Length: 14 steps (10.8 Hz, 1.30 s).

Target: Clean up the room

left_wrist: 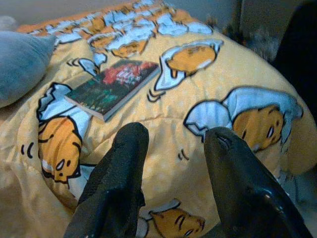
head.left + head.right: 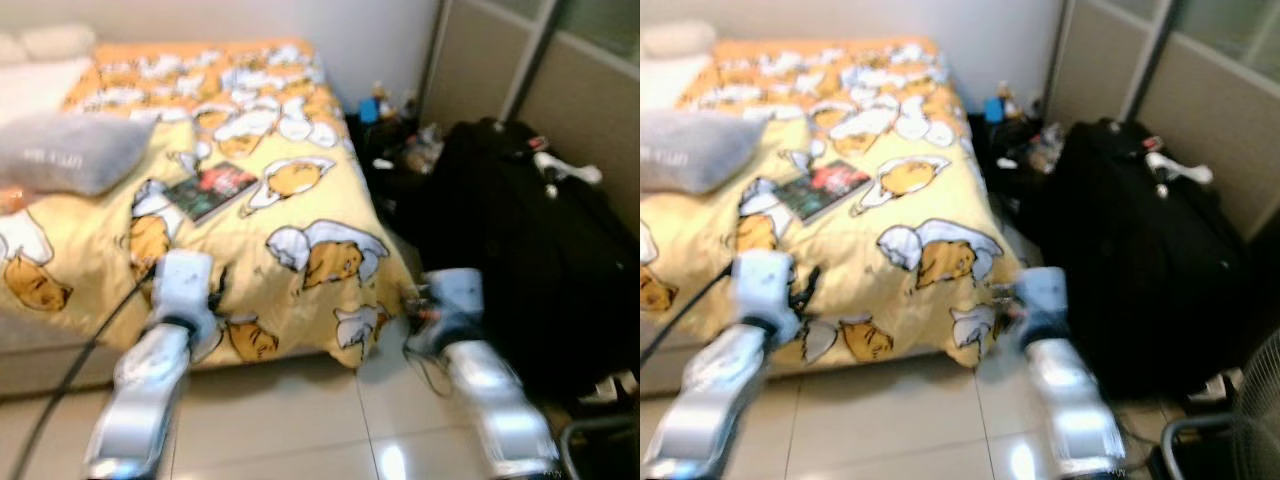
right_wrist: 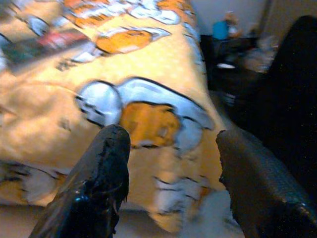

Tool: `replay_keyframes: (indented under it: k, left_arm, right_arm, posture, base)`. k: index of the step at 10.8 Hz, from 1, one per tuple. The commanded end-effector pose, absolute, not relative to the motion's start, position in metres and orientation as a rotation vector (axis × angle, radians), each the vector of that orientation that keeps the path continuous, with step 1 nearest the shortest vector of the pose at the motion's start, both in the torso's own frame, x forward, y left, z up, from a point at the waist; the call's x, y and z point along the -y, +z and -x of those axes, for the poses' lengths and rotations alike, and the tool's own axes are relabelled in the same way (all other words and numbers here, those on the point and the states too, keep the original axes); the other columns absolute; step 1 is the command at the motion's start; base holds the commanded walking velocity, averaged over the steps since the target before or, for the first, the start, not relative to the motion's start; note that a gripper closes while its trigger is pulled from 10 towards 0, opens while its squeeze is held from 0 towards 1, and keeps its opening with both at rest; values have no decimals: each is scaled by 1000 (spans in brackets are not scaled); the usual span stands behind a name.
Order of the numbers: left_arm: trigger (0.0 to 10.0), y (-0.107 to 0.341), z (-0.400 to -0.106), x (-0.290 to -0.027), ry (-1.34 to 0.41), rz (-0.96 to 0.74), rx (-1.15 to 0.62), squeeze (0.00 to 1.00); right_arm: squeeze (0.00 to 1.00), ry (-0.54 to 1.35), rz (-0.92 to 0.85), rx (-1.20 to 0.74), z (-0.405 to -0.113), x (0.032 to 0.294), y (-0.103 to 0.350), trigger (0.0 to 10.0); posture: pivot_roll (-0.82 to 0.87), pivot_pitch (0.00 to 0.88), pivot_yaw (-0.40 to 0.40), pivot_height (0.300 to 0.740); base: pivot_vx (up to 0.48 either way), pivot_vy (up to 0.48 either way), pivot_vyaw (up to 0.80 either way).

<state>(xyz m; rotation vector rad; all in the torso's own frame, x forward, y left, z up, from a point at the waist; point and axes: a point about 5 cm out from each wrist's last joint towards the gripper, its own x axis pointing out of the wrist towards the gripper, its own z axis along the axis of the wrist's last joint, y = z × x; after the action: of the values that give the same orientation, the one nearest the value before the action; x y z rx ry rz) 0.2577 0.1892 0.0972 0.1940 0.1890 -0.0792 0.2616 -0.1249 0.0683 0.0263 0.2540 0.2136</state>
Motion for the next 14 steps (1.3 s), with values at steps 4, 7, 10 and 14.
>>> replay_keyframes:
  k: [4, 7, 10, 14]
  left_arm:
    - [10000, 102, -259, -173, -127, -179, -173, 0]
    - [10000, 100, -262, -177, -116, -156, -175, 0]
    - [10000, 111, -265, -203, -32, -177, -154, 0]
    - [10000, 108, -267, -199, -53, -161, -169, 0]
  right_arm:
    - [0, 222, -8, -262, -259, 131, 67, 10000]
    - [0, 281, -5, -221, -263, 116, 75, 10000]
    - [0, 255, -76, -286, -255, 111, 60, 10000]
    - [0, 184, -71, -248, -266, 134, 64, 10000]
  posture:
    - [46, 0, 56, 740]
    - [15, 0, 60, 740]
    - [107, 0, 18, 740]
    - [88, 0, 54, 740]
  base:
    - [306, 0, 113]
    - [334, 0, 0]
    - [333, 0, 298]
    - [340, 0, 716]
